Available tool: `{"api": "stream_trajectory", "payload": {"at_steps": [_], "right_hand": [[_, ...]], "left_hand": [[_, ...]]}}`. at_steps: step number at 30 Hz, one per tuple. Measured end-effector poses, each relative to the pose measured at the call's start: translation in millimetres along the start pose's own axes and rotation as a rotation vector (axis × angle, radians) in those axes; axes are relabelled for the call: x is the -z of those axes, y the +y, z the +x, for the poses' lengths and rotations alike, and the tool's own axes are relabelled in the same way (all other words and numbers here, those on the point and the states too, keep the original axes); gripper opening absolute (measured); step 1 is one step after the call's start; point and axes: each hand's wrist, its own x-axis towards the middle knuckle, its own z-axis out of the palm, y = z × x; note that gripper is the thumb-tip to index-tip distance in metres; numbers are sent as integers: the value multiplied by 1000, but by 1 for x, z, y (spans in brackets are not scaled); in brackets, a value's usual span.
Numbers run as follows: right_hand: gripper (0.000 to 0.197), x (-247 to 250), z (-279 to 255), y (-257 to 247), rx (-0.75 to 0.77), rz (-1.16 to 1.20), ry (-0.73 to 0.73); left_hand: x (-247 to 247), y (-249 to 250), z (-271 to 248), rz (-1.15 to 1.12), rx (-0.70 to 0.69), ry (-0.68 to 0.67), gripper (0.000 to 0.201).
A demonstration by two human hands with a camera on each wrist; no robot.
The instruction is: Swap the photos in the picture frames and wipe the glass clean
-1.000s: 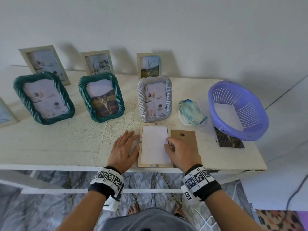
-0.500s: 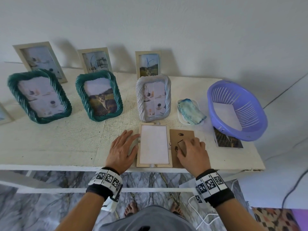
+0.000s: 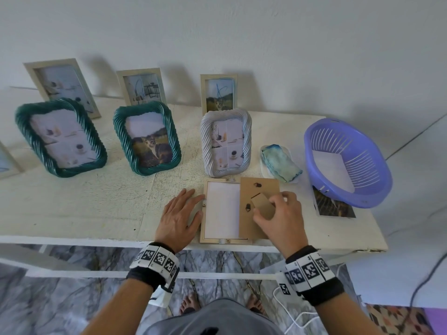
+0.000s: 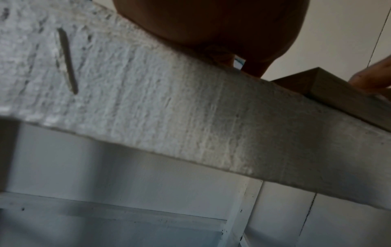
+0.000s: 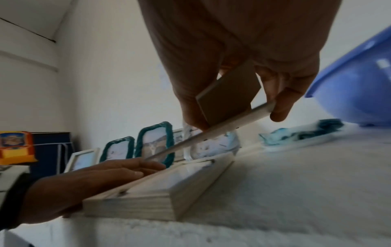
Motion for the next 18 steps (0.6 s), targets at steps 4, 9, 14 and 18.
{"api": "stream_trajectory", "payload": {"at_steps": [4, 9, 14, 18], "right_hand": [[42, -15, 0, -26, 110, -64, -37], [49, -25, 1, -43, 154, -122, -119], [52, -32, 1, -48, 141, -137, -170], [51, -38, 3, -48, 164, -146, -139]], "left_hand": [[1, 1, 0, 2, 4, 5, 52], [0, 0, 0, 5, 2, -1, 54], [1, 0, 0, -1, -1, 0, 53], [2, 1, 1, -10, -2, 1, 53]]}}
